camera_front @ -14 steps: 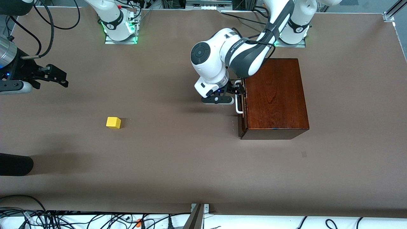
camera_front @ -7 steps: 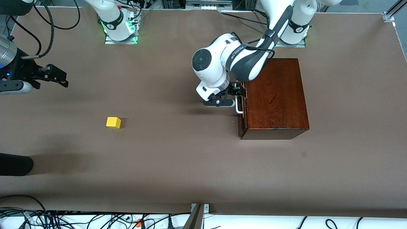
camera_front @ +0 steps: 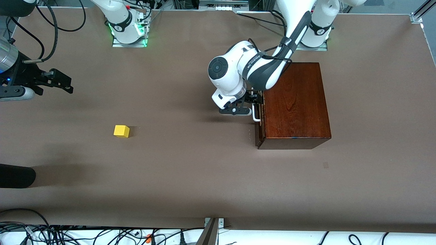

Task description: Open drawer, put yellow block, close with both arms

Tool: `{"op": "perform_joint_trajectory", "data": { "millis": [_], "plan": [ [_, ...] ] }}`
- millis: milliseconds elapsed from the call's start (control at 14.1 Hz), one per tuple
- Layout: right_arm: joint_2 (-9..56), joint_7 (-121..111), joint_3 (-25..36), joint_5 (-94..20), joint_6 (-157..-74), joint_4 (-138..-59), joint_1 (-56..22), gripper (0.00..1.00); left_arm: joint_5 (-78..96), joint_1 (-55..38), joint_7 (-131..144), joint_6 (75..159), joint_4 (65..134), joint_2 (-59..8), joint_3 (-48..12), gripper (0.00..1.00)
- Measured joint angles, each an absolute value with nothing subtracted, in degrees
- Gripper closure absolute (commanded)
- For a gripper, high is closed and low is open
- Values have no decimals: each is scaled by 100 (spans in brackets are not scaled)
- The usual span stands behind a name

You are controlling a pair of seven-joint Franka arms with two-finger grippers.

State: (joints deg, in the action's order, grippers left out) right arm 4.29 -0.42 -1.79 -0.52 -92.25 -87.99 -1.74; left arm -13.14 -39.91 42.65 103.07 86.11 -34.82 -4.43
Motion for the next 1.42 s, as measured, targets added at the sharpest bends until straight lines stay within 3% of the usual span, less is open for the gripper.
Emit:
{"op": "perform_joint_trajectory", "data": {
  "millis": [639, 1420],
  "plan": [
    [429, -42, -179, -52, -9225, -8799, -174, 0, -1138, -3892, 4265, 11140, 8993, -3484, -428, 0],
    [431, -42, -169, -52, -9225, -8799, -173, 0, -845, -4031, 4267, 11498, 8995, -3444, -359, 0]
  ]
}}
